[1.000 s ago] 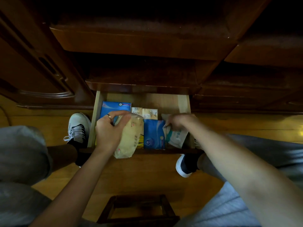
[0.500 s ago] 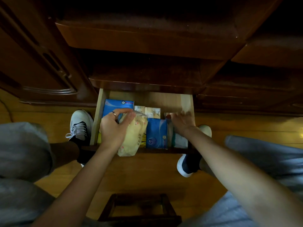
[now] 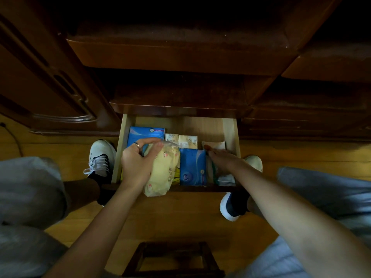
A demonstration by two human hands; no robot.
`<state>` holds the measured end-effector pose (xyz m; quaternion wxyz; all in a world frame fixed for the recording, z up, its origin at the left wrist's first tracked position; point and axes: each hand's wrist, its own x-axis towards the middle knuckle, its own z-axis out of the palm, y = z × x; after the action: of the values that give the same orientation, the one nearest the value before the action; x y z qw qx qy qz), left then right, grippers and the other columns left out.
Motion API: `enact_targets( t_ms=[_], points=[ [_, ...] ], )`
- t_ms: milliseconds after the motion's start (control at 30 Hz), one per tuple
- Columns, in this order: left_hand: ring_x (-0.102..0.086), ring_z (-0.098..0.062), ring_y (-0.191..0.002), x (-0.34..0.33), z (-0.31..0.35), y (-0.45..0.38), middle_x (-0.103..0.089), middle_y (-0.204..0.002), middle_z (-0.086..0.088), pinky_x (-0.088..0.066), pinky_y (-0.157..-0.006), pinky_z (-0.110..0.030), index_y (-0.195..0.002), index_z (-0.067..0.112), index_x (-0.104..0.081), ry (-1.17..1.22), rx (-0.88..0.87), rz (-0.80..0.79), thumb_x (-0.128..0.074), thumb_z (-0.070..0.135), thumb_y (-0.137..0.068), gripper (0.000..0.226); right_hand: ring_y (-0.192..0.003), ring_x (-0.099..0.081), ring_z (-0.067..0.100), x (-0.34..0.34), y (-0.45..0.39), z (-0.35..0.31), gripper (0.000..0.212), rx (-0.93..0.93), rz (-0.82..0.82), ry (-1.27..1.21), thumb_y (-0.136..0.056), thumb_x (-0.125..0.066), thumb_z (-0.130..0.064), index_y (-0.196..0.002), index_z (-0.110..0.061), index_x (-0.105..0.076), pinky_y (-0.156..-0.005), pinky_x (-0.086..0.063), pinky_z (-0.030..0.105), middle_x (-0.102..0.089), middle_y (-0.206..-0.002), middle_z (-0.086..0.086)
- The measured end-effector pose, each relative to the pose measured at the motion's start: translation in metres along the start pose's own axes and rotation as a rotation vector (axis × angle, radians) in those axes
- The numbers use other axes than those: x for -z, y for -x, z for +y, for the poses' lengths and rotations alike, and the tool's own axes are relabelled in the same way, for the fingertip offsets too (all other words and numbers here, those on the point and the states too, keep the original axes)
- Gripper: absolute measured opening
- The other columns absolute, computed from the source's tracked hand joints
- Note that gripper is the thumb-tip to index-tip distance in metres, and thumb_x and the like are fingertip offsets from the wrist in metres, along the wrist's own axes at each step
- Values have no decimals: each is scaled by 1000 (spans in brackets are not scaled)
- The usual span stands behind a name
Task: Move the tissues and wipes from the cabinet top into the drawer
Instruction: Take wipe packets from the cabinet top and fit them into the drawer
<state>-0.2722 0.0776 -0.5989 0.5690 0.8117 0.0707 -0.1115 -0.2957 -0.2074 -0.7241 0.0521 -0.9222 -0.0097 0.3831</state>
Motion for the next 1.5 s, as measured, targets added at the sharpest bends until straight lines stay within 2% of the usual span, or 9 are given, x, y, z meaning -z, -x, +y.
enact_targets(
  t_ms=[167, 333, 533, 700, 800, 967, 1200, 1333, 1500],
  points=[
    [-64, 9, -95, -5, 1, 0, -71, -99, 18, -59, -85, -32, -107, 25, -74, -2, -19, 11, -73, 32, -90, 18, -142, -40, 32, 20, 2, -6, 93, -56, 65, 266, -79, -82, -43, -154, -19, -33, -112, -34, 51, -43, -155, 9],
    [-68, -3, -92, -11, -10, -5, -71, -102, 10, -61, -80, -37, -117, 29, -66, 14, -35, -17, -70, 34, -92, 26, -127, -57, 27, 17, 7, -13, 77, -148, 18, 547, -83, -80, -41, -146, -16, -44, -105, -38, 46, -61, -138, 7],
    [-65, 1, -83, -20, -21, -9, -69, -96, 10, -57, -66, -29, -111, 39, -64, 21, -24, -18, -66, 45, -93, 19, -130, -54, 33, 6, 15, -14, 86, -134, 136, 242, -89, -71, -9, -159, -15, -22, -93, -52, 46, -48, -147, 13],
    [-65, 8, -74, -20, -22, -14, -69, -99, 6, -56, -57, -19, -109, 37, -67, 239, 113, 60, -55, 41, -100, 15, -128, -57, 26, 55, 36, -48, 62, 22, 281, -503, -94, -60, -60, -144, -25, -51, -100, -50, 42, -59, -140, 2],
    [-68, 4, -79, -17, -18, -18, -70, -105, 2, -53, -57, -17, -106, 36, -63, 429, 229, 131, -55, 41, -100, 11, -113, -68, 14, 79, 63, -89, 64, 144, 8, -1087, -83, -50, -84, -126, -38, -62, -92, -57, 33, -68, -128, -7],
    [-72, -6, -82, -16, -20, -11, -69, -102, 11, -54, -53, -14, -124, 37, -49, 350, 251, -42, -88, 35, -72, 65, -103, -67, 9, 67, 76, -116, 45, 237, 128, -945, -92, -72, -43, -130, -28, -53, -72, -57, 18, -65, -117, -11],
    [-71, -21, -94, -6, -28, -11, -73, -106, -3, -60, -64, -33, -114, 21, -64, 481, 382, 101, -90, 13, -70, 52, -91, -78, 24, 51, 95, -105, 66, 111, -67, -1279, -76, -85, -54, -129, -26, -57, -66, -63, 34, -77, -112, 3],
    [-68, -22, -94, -6, -28, -11, -70, -107, -2, -58, -66, -35, -114, 20, -62, 519, 497, 55, -90, 15, -70, 53, -97, -77, 24, 38, 88, -104, 57, -27, 78, -1564, -80, -86, -33, -128, -14, -61, -79, -64, 44, -77, -111, 5],
    [-69, -13, -85, -4, -38, -10, -72, -99, -1, -54, -49, -17, -106, 12, -67, 502, 485, 91, -85, 20, -79, 33, -105, -74, 26, 33, 78, -96, 50, -31, 139, -1772, -86, -81, -42, -126, -17, -67, -79, -62, 36, -76, -116, 8]
  ],
)
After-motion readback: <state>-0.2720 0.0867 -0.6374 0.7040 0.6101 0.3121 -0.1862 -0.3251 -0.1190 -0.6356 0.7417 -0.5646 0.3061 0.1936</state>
